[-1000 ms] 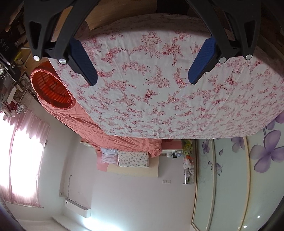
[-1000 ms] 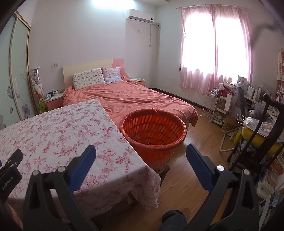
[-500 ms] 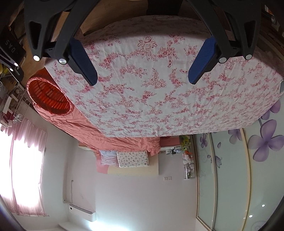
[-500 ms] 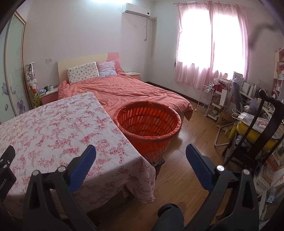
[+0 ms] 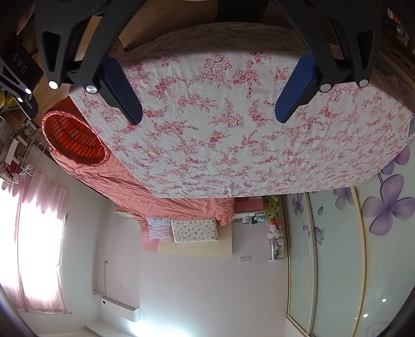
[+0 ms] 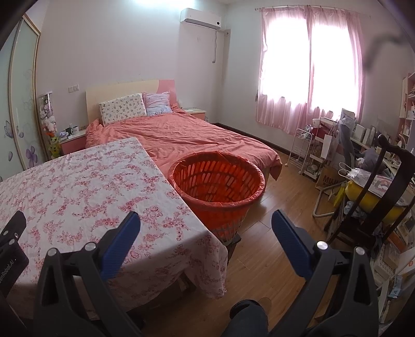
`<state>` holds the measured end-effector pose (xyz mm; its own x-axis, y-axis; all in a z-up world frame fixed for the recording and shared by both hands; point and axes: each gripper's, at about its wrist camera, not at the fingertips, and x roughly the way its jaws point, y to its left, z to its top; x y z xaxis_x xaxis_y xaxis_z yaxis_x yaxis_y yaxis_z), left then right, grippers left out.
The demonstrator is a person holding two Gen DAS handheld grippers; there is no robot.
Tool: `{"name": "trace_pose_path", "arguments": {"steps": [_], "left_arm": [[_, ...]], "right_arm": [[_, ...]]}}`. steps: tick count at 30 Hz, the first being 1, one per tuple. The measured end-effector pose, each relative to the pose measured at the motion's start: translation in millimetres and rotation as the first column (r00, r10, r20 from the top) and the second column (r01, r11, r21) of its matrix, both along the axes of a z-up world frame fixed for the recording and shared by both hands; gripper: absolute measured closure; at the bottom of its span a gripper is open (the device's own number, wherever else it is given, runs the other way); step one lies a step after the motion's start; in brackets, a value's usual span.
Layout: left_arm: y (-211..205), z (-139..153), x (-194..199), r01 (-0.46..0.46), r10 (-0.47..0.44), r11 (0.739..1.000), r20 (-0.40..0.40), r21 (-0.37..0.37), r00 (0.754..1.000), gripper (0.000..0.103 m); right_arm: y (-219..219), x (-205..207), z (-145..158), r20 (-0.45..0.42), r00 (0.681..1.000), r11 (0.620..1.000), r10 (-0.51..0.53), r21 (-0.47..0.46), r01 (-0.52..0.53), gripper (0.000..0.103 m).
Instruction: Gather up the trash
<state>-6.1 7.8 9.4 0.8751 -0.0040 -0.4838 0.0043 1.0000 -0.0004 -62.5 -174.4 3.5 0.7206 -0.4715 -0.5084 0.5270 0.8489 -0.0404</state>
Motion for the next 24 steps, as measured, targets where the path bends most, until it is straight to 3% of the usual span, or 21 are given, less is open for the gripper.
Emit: {"name": "trace_pose_path", "arguments": {"steps": [24], "left_arm": [[0.4, 3.1, 0.6, -0.011, 0.011, 1.000, 0.007, -0.001, 1.000, 0.002]], "right_arm": [[1.9, 2.9, 3.0, 0.001, 1.000, 1.000, 0.005, 0.004, -0.005, 0.004]]}}
